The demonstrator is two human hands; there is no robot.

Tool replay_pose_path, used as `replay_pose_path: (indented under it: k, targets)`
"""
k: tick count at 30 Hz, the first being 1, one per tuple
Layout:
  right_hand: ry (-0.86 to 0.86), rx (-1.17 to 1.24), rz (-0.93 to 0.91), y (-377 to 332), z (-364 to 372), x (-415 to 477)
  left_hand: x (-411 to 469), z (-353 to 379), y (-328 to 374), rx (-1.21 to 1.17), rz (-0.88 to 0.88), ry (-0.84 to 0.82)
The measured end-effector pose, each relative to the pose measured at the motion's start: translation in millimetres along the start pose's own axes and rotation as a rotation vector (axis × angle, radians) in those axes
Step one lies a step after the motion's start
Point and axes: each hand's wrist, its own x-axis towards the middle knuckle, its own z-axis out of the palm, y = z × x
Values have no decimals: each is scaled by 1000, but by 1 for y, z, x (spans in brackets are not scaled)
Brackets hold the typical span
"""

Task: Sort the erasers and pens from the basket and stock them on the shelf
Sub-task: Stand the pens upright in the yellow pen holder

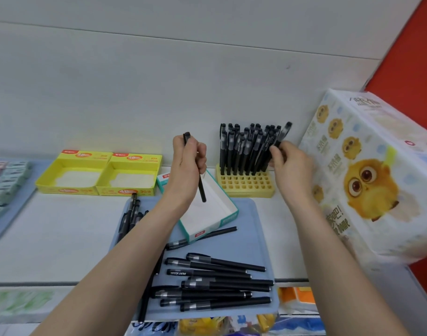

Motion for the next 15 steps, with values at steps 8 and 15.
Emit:
replay_pose_path:
  k: [8,15]
  targets:
    - [-185,-100,80,0,1,-6,-3,2,-4,378,200,-55]
    - [-405,352,-96,-52,-28,-32,-6,31,2,235,200,-180]
